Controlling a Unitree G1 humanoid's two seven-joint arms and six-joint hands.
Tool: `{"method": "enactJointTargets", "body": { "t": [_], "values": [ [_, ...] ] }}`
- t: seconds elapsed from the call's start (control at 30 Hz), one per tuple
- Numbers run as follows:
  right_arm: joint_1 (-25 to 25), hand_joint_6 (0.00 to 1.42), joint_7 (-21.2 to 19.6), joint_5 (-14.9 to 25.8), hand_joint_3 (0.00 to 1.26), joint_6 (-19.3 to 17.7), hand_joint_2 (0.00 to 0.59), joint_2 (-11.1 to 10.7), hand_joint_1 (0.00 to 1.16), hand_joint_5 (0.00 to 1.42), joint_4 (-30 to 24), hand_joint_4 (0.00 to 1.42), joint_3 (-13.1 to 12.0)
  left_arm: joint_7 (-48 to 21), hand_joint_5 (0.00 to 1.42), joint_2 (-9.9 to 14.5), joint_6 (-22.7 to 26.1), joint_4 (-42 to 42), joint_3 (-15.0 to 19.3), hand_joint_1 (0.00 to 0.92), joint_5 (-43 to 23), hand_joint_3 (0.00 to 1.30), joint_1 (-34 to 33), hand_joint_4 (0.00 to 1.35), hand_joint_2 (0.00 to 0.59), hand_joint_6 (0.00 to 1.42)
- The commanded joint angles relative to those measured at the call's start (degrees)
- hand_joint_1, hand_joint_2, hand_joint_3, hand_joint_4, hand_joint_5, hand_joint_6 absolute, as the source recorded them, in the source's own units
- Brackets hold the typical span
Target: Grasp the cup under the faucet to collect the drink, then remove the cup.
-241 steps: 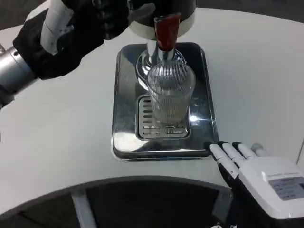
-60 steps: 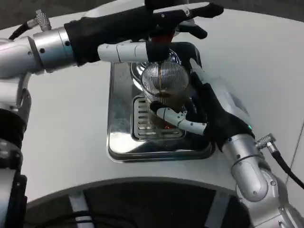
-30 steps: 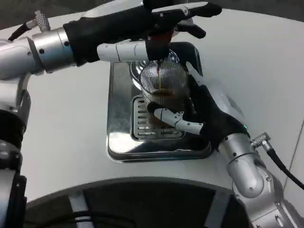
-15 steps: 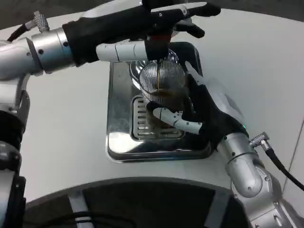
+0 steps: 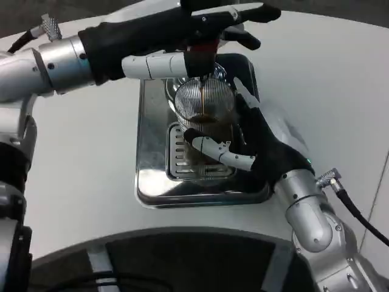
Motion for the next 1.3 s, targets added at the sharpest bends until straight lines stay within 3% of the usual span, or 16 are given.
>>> {"method": "enactJointTargets", "body": {
  "t": [0.03,1.3],
  "values": [
    [-0.77,0.00,-0.74,0.39,0.00,-0.25,0.178,0.80,0.43,0.00,0.82,0.00,0.48,-1.23,0.15,1.23,1.12,0.93,-0.76,0.000,2.04,0.08,3.00,0.03,0.070,0.00],
    [0.41,0.00,-0.84,0.55,0.00,0.23,0.187,0.93,0.44,0.00,-1.30,0.00,-0.21,-1.33,0.15,1.23,-1.20,-0.40,-1.43,0.000,2.40,0.08,3.55,0.04,0.070,0.00]
  ]
}}
